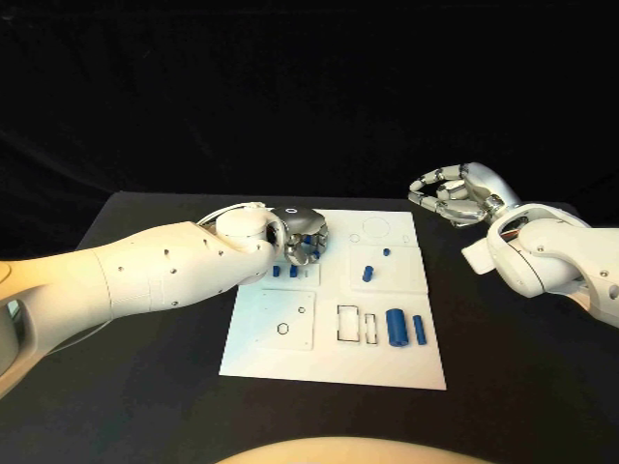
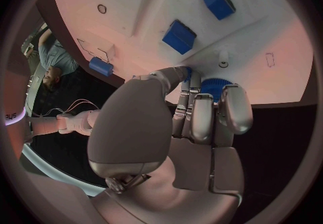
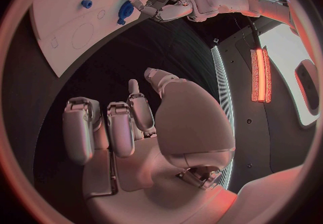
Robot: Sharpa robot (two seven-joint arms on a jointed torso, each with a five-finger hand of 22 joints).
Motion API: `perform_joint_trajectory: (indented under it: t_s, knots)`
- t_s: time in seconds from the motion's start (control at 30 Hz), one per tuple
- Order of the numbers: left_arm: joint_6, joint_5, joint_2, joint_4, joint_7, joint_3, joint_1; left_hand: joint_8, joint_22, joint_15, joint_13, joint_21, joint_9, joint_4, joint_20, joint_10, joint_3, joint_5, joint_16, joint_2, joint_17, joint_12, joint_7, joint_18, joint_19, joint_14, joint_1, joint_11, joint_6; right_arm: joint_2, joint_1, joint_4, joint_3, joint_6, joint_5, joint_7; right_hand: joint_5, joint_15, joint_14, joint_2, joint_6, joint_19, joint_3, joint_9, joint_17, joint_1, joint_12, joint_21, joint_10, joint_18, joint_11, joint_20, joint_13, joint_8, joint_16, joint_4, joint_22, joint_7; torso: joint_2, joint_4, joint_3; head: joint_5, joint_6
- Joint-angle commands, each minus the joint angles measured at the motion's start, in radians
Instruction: Assemble the parts on the task board
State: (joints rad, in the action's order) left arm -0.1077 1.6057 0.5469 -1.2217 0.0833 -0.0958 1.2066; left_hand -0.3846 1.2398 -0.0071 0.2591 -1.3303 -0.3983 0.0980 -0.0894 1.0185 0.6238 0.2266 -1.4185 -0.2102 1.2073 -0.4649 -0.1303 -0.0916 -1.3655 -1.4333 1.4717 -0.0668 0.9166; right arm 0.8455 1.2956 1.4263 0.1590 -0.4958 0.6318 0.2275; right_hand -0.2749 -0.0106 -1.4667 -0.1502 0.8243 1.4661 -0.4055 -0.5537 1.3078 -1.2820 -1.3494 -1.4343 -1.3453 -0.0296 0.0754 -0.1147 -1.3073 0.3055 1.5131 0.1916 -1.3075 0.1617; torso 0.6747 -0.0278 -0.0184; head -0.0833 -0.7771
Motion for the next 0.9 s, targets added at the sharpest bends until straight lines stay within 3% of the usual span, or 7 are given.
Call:
perform_joint_trajectory:
  t_s: [0.03,0.17,0.43,0.9]
  knots:
    - [-0.023,-0.014,-0.001,0.001,-0.016,-0.002,-0.004,0.003,0.011,0.000,-0.006,-0.010,-0.002,-0.014,0.002,0.029,0.020,-0.006,-0.005,0.009,0.002,0.014,0.001,0.011,-0.009,-0.010,0.016,0.004,0.022,-0.001,-0.001,0.001,0.000,0.006,0.010,0.007,-0.005,0.007,-0.062,0.001,-0.004,0.013,-0.005,-0.001,0.093,0.005,-0.001,0.003,-0.003,-0.009,0.001,0.005,-0.012,0.006,-0.004,0.004,-0.158,-0.001,0.000,-0.0002,-0.0001,0.000,0.001]
    - [-0.052,-0.028,0.001,-0.001,-0.027,-0.002,-0.005,0.018,0.026,-0.002,-0.024,-0.022,0.001,-0.042,0.004,0.075,0.052,-0.009,-0.007,0.005,-0.002,0.060,0.001,0.013,-0.016,-0.014,-0.004,0.007,0.051,-0.001,-0.001,0.000,0.000,0.006,0.011,0.006,-0.005,0.007,-0.062,0.001,-0.004,0.013,-0.005,-0.001,0.093,0.005,-0.001,0.003,-0.003,-0.009,0.001,0.005,-0.012,0.006,-0.004,0.004,-0.158,-0.001,0.000,0.0003,-0.0005,0.001,0.001]
    - [-0.087,-0.054,0.017,-0.015,-0.037,0.000,-0.009,0.036,0.027,0.000,-0.037,-0.023,0.004,-0.052,0.000,0.092,0.052,-0.012,-0.006,-0.003,-0.012,0.099,-0.003,0.013,-0.014,-0.012,-0.034,0.002,0.056,-0.002,-0.001,-0.001,0.000,0.006,0.012,0.005,-0.005,0.007,-0.062,0.001,-0.004,0.013,-0.005,-0.001,0.093,0.005,-0.001,0.003,-0.003,-0.009,0.001,0.005,-0.012,0.006,-0.004,0.004,-0.158,-0.001,0.000,-0.0007,0.0004,0.003,0.005]
    - [-0.089,-0.116,0.100,-0.089,-0.030,0.037,-0.009,0.048,0.026,0.004,-0.042,-0.022,0.005,-0.052,-0.002,0.100,0.040,-0.013,-0.005,-0.011,-0.019,0.123,-0.005,0.013,-0.013,-0.010,-0.056,-0.001,0.059,-0.002,-0.002,-0.007,0.000,0.007,0.012,0.004,-0.005,0.007,-0.062,0.001,-0.004,0.013,-0.005,-0.001,0.093,0.005,-0.001,0.003,-0.003,-0.009,0.001,0.005,-0.012,0.006,-0.004,0.004,-0.158,-0.001,-0.002,0.0043,0.0003,0.001,0.013]
